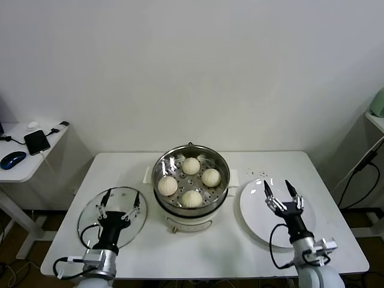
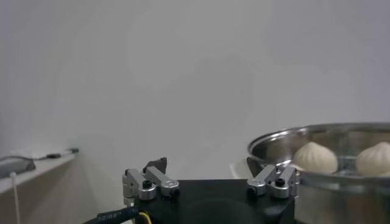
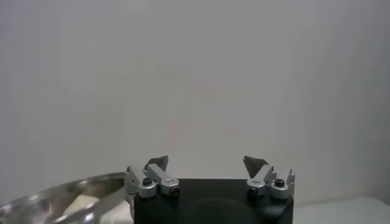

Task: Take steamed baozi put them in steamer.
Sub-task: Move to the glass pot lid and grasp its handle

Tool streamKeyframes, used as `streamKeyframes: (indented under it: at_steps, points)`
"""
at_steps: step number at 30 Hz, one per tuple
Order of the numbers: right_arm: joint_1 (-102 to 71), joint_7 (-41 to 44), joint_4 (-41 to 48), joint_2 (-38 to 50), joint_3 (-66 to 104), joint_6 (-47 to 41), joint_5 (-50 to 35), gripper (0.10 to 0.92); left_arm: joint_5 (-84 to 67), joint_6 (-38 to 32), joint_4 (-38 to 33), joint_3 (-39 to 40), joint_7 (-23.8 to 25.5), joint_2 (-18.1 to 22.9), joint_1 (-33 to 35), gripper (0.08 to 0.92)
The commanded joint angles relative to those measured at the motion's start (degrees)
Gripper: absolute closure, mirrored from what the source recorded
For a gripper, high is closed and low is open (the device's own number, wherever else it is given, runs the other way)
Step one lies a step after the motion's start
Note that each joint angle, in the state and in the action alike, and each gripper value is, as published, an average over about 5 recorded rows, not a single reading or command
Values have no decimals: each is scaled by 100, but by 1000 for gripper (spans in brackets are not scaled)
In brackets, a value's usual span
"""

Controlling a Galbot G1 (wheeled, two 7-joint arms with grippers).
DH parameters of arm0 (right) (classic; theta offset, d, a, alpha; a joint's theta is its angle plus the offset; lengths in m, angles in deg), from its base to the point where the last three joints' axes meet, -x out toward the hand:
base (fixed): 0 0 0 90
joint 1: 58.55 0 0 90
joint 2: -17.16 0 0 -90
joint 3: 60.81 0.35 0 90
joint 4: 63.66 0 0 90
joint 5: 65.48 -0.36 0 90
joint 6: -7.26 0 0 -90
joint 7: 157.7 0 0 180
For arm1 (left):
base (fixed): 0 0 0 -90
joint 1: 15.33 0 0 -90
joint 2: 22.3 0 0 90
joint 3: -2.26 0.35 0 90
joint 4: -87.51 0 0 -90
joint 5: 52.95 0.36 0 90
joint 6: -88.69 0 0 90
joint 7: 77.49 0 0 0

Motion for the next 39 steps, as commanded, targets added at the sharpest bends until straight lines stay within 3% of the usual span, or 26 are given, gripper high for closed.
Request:
streamKeyframes:
  at_steps: [1, 6, 11, 17, 19, 25, 31, 39]
  points:
    - [-1033, -462, -354, 124, -121, 256, 424, 203, 2521, -250, 339, -582, 134, -149, -405, 177]
    - [-1019, -532, -446, 309, -266, 164, 475, 203, 4705, -426, 639, -886, 191, -552, -556, 177]
    - [-937, -526, -390, 312, -350, 161, 493, 203, 6987, -421, 1190, -782, -613, -1054, -538, 177]
    - [-924, -510, -389, 352, -357, 167, 494, 203, 7347, -586, 1316, -775, -241, -1518, -494, 177]
    - [-913, -513, -382, 372, -344, 168, 488, 203, 7197, -639, 1425, -814, -245, -1489, -575, 177]
    - [-888, -511, -362, 374, -339, 162, 482, 203, 6940, -178, 1940, -630, -1283, -1243, -630, 177]
    - [-878, -510, -331, 394, -335, 158, 482, 203, 7004, -41, 1866, -506, -875, -1236, -214, 177]
    - [-840, -514, -280, 383, -351, 161, 497, 203, 7012, 127, 2043, -282, -876, -1032, -254, 177]
